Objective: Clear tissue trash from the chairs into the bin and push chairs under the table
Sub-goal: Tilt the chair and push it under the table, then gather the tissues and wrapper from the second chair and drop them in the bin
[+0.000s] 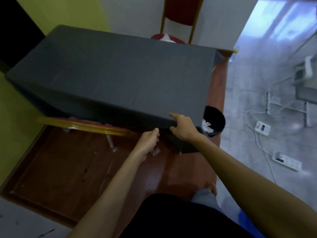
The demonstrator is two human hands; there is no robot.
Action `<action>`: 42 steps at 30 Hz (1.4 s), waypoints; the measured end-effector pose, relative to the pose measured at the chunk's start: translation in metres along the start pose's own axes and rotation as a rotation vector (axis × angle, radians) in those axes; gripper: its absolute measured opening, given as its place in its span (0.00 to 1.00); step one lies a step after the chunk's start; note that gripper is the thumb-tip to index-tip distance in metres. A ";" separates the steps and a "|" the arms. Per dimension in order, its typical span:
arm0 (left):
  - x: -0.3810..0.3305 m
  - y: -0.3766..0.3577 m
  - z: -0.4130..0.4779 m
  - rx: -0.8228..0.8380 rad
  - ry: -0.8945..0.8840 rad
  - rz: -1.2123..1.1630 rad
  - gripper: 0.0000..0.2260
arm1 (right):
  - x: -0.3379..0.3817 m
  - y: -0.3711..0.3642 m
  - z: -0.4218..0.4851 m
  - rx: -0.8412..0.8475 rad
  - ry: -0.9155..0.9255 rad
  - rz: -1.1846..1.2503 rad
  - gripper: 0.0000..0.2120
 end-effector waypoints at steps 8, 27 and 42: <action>-0.117 -0.134 0.027 -0.039 -0.190 0.126 0.05 | -0.141 0.113 -0.015 -0.054 -0.057 0.030 0.29; -0.309 -0.282 0.134 -0.144 -0.304 0.028 0.08 | -0.279 0.306 0.093 -0.092 0.021 -0.008 0.26; -0.409 -0.379 0.278 -0.207 -0.308 -0.023 0.09 | -0.395 0.406 0.258 -0.040 0.165 -0.096 0.29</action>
Point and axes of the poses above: each hand's wrist, its own z-axis towards the middle knuckle, its own y-axis out of the back of the hand, x = y × z, the point moved 10 cm from there along z, towards the middle knuckle
